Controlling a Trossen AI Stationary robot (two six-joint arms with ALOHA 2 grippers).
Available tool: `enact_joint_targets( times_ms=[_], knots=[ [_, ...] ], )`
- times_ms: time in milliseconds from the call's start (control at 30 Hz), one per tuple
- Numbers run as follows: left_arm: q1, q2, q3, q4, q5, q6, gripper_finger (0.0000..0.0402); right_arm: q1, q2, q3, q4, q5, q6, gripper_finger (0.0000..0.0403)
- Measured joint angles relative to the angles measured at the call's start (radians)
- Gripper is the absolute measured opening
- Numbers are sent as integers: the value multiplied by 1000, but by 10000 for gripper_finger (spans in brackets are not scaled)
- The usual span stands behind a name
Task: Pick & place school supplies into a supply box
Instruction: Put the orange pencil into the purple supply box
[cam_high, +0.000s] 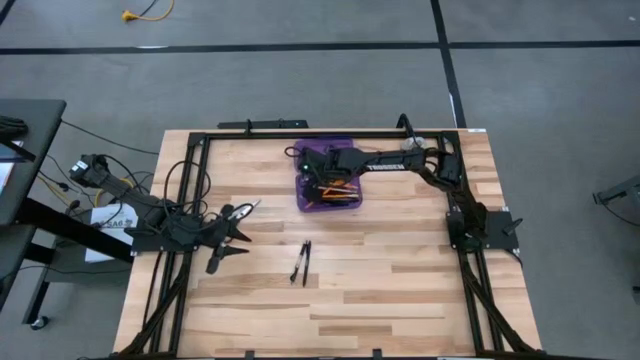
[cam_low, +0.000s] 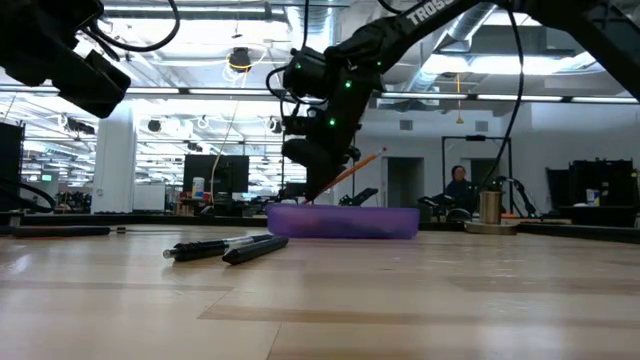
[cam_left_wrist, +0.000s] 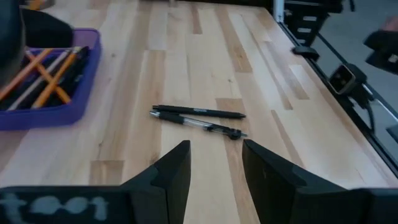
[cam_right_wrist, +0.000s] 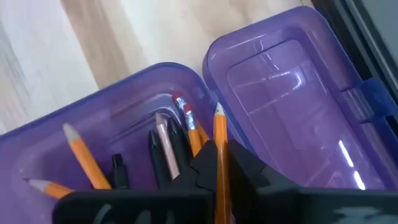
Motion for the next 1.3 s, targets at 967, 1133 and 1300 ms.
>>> enact_joint_targets(
  times_ms=[967,1133,1300],
  knots=[
    [0,0,0,-3,-42,-34,132,93,-24,29,-35,107,-37,1],
    [0,0,0,-2,-72,-69,132,114,-47,-42,-19,114,-2,1],
    [0,0,0,1,-74,-91,132,115,-116,-223,180,141,51,1]
  ],
)
